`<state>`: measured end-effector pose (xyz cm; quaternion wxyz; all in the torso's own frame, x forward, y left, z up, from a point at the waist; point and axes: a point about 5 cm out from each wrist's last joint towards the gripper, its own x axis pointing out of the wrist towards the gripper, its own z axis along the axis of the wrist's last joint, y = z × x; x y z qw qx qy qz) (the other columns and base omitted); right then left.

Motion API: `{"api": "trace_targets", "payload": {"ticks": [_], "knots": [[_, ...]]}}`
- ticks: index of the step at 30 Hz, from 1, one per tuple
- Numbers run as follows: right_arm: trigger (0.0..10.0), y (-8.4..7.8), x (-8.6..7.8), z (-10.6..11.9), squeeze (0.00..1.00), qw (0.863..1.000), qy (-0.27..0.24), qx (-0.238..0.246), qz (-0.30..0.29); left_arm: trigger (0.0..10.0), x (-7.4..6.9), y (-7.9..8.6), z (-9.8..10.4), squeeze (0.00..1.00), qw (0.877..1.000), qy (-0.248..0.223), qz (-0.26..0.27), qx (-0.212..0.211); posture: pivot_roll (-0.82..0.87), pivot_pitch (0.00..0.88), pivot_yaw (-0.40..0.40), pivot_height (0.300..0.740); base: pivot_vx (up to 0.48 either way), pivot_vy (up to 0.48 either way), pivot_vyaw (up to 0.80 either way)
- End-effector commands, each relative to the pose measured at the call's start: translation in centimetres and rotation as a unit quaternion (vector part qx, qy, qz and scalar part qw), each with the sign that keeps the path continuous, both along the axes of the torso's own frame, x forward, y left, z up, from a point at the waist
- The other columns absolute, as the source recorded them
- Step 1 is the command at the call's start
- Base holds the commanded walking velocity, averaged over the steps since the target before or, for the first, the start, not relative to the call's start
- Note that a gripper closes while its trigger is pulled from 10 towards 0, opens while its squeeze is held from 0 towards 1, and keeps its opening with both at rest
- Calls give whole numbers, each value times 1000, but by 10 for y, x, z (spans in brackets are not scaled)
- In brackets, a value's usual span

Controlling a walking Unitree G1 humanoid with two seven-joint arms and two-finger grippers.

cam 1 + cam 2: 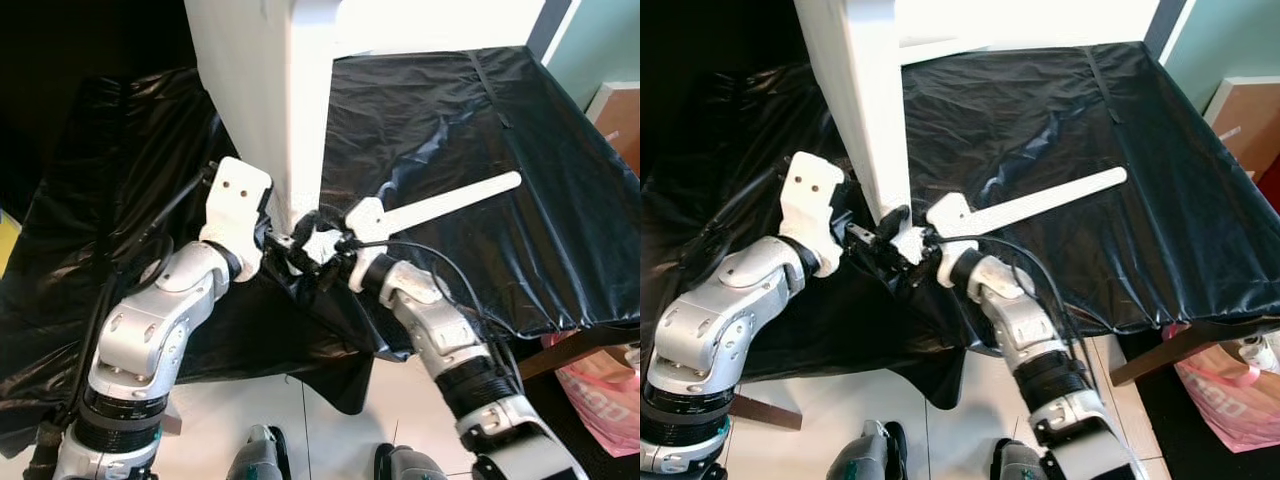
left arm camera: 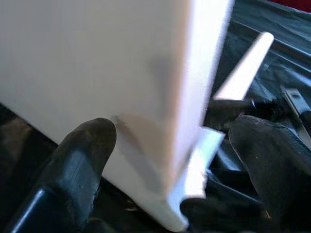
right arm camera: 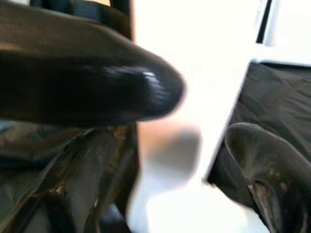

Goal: Building children table

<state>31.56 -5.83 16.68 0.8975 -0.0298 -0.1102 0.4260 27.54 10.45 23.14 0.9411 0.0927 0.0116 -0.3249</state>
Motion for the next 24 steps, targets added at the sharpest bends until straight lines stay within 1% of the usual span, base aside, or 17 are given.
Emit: {"api": "trace_targets", "payload": {"ticks": [1, 2, 3, 4, 5, 6, 7, 11, 12, 13, 14, 15, 17, 18, 22, 24], "knots": [[10000, -5, -2, -2, 0, 1000, 8, 4, 1, 10000, -1, -5, 0, 243, 1000, 0, 5, 2, 36, 157, 7, 740, 0, 0, 0], [10000, -11, -3, -2, 0, 1000, 8, 3, -2, 10000, -1, -9, 0, 0, 1000, 1, -2, -1, 34, 160, 8, 740, 0, 0, 0], [10000, -16, -3, -2, 0, 1000, 10, 2, -3, 10000, -1, -13, 0, 0, 1000, 4, -9, -5, 33, 161, 8, 740, 0, 0, 0], [10000, -16, -3, -2, 0, 1000, 10, 2, -3, 10000, -1, -13, 0, 0, 1000, 4, -9, -5, 33, 161, 8, 740, 0, 0, 0], [10000, -21, -4, -2, 0, 1000, 9, -1, -5, 10000, 0, -16, 0, 0, 1000, 6, -13, -9, 30, 163, 11, 740, 0, 0, 0], [10000, -21, -4, -2, 0, 1000, 9, -1, -5, 10000, 0, -16, 0, 0, 1000, 6, -13, -9, 30, 163, 11, 740, 0, 0, 0], [10000, -28, -5, -2, 0, 1000, 8, -3, -12, 10000, 2, -20, 0, 0, 1000, 9, -14, -10, 28, 165, 12, 740, 0, 0, 0], [10000, -28, -5, -2, 0, 1000, 8, -3, -12, 10000, 2, -20, 0, 0, 1000, 9, -14, -10, 28, 165, 12, 740, 0, 0, 0], [10000, -35, -5, -2, 0, 1000, 7, -7, -21, 10000, 4, -23, -1, 0, 1000, 11, -11, -11, 20, 167, 17, 740, 0, 0, 0], [10000, -35, -5, -2, 0, 1000, 7, -7, -21, 10000, 4, -23, -1, 0, 1000, 11, -11, -11, 20, 167, 17, 740, 0, 0, 0], [10000, -42, -4, -1, 0, 999, 5, -10, -33, 10000, 9, -24, -3, 0, 1000, 15, 4, -7, 12, 170, 25, 740, 0, 0, 0], [10000, -42, -4, -1, 0, 999, 5, -10, -33, 10000, 9, -24, -3, 0, 1000, 15, 4, -7, 12, 170, 25, 740, 0, 0, 0], [10000, -48, -4, -1, 0, 999, 7, -14, -45, 10000, 17, -25, -6, 0, 1000, 18, 25, 1, 5, 175, 32, 740, 0, 0, 0], [10000, -48, -4, -1, 0, 999, 7, -14, -45, 10000, 17, -25, -6, 0, 1000, 18, 25, 1, 5, 175, 32, 740, 0, 0, 0], [10000, -49, -5, -2, 0, 999, 16, -18, -31, 10000, 25, -27, -9, 0, 998, 21, 53, 14, 1, 180, 34, 740, 0, 0, 0], [10000, -49, -6, -2, 0, 999, 16, -19, -27, 10000, 27, -27, -9, 0, 998, 20, 59, 16, 1, 182, 34, 740, 0, 0, 0]]}}
